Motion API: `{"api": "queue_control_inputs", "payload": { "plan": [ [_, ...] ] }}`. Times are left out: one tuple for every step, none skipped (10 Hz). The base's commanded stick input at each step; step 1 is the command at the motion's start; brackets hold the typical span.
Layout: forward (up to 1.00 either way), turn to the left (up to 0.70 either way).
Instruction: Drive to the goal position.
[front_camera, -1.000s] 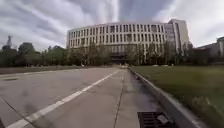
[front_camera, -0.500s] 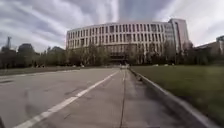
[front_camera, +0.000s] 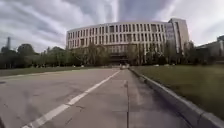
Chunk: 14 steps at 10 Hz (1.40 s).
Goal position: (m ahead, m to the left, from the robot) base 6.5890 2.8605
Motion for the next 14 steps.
{"api": "queue_control_inputs", "payload": {
  "plan": [
    [0.85,0.0],
    [0.85,0.0],
    [0.85,0.0],
    [0.85,0.0],
    [0.85,0.0],
    [0.85,0.0],
    [0.85,0.0],
    [0.85,0.0],
    [0.85,0.0],
    [0.85,0.0],
    [0.85,-0.34],
    [0.85,-0.32],
    [0.85,-0.12],
    [0.85,0.0]
  ]
}}
